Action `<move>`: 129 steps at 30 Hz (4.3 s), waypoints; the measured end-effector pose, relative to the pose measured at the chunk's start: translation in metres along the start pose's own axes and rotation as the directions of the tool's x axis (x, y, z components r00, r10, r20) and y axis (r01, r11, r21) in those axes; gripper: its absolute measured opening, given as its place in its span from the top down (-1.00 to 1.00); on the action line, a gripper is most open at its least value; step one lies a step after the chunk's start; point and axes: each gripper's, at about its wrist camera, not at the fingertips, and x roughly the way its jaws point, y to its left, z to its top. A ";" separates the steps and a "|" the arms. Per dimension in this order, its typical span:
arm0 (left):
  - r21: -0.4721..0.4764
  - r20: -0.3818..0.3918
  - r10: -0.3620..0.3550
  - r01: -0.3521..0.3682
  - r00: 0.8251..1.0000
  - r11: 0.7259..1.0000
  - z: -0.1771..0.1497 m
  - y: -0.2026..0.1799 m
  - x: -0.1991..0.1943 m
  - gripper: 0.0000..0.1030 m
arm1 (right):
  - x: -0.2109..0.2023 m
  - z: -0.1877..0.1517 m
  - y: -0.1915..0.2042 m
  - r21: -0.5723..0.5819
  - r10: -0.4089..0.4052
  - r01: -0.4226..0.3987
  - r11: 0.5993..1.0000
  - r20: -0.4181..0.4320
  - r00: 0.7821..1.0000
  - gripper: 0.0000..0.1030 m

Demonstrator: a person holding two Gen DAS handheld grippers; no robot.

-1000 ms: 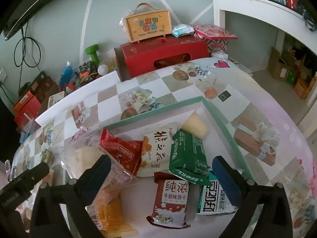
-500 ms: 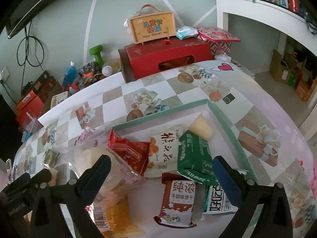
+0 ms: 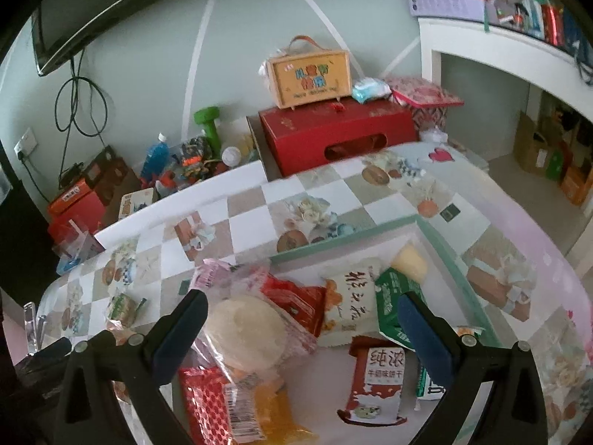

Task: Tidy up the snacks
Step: 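Move both open grippers back toward the last snacks on the table, then grasp the green cracker bag with left gripper while right grasps the orange biscuit bar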

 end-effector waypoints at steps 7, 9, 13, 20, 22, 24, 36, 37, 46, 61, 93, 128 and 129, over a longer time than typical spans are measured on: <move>0.001 -0.036 0.013 -0.013 0.999 1.000 0.007 0.024 0.012 -1.00 | -0.002 -0.002 0.025 -0.017 0.016 -0.015 1.000 0.021 1.000 -1.00; -0.006 -0.045 0.007 -0.007 0.999 1.000 0.008 0.032 0.015 -1.00 | -0.001 -0.003 0.034 -0.024 0.029 -0.028 0.999 0.020 0.999 -1.00; -0.024 -0.058 0.013 -0.015 0.998 1.000 0.011 0.046 0.020 -1.00 | 0.003 -0.007 0.051 -0.039 0.041 -0.041 0.998 0.012 0.999 -1.00; -0.110 -0.088 0.004 -0.014 0.996 0.994 0.013 0.081 0.033 -1.00 | 0.008 -0.014 0.076 -0.080 0.034 -0.033 0.996 0.015 0.999 -1.00; -0.139 -0.094 0.005 -0.018 0.996 0.990 0.013 0.092 0.037 -1.00 | 0.009 -0.015 0.080 -0.081 0.039 -0.037 0.996 0.017 0.999 -1.00; -0.161 -0.104 0.000 -0.017 0.995 0.987 0.012 0.100 0.043 -1.00 | 0.011 -0.015 0.086 -0.085 0.046 -0.045 0.995 0.012 0.999 -1.00; -0.214 -0.115 -0.003 -0.022 0.993 0.977 0.008 0.130 0.049 -1.00 | 0.010 -0.019 0.128 -0.147 0.113 -0.109 0.983 0.021 0.993 -1.00; -0.213 -0.114 -0.004 -0.020 0.993 0.977 0.008 0.130 0.049 -1.00 | 0.009 -0.019 0.131 -0.154 0.121 -0.116 0.981 0.021 0.992 -1.00; -0.183 -0.117 -0.037 0.015 0.992 0.983 0.005 0.120 0.043 -1.00 | 0.023 -0.038 0.157 -0.191 0.210 -0.221 0.956 -0.078 0.975 -0.90; -0.230 -0.191 0.114 -0.157 0.975 0.961 -0.008 0.159 0.051 -1.00 | 0.057 -0.083 0.207 -0.288 0.241 -0.318 0.903 -0.274 0.931 -0.83; -0.066 -0.111 -0.052 0.045 0.992 0.997 0.037 0.095 0.071 -1.00 | 0.084 -0.065 0.158 -0.147 0.189 -0.234 0.961 -0.268 0.945 0.19; -0.156 -0.037 -0.102 0.095 0.994 0.983 0.027 0.094 0.049 -0.05 | 0.061 -0.063 0.150 -0.122 0.246 -0.284 0.951 -0.257 0.935 0.35; -0.160 -0.027 -0.101 0.095 0.995 0.983 0.027 0.095 0.041 -0.05 | 0.056 -0.062 0.149 -0.119 0.254 -0.291 0.949 -0.251 0.934 0.35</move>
